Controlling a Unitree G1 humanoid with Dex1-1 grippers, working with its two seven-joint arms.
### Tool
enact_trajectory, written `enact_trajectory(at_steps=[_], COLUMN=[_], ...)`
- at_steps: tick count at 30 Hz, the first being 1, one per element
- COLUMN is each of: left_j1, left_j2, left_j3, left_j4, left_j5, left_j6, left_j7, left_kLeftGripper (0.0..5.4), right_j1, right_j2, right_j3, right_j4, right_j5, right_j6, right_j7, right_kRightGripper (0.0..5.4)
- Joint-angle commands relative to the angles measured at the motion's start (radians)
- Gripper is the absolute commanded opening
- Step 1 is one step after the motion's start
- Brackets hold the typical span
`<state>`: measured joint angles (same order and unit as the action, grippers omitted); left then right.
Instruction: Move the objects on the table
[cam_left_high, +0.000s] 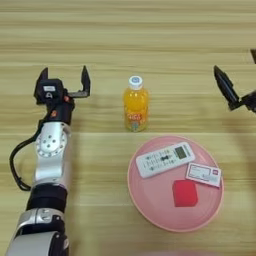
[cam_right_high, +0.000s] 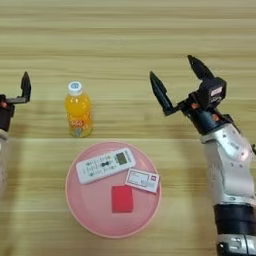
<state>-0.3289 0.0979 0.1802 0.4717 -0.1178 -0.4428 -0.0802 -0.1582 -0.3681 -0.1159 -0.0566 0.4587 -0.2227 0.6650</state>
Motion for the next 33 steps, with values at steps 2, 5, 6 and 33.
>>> enact_trajectory(at_steps=[2, 5, 6, 33], left_j1=[-0.018, -0.025, -0.027, -0.028], left_j2=[-0.012, -0.012, -0.014, -0.014], left_j3=[-0.028, -0.039, -0.041, -0.074], left_j4=[0.025, 0.043, 0.048, 0.055], left_j5=[0.026, 0.035, 0.037, 0.042], left_j6=[0.031, 0.039, 0.040, 0.070], left_j7=[0.011, 0.017, 0.018, 0.005], left_kLeftGripper=[5.39, 5.39, 5.39, 5.39], right_j1=[0.058, 0.060, 0.055, 0.080], right_j2=[-0.105, -0.149, -0.162, -0.443], right_j3=[0.059, 0.113, 0.124, 0.410], right_j4=[-0.206, -0.203, -0.190, -0.185], right_j5=[0.101, 0.092, 0.083, -0.211], right_j6=[0.167, 0.229, 0.241, 0.329], right_j7=[0.139, 0.224, 0.244, 0.656], right_kRightGripper=[5.40, 5.40, 5.40, 5.40])
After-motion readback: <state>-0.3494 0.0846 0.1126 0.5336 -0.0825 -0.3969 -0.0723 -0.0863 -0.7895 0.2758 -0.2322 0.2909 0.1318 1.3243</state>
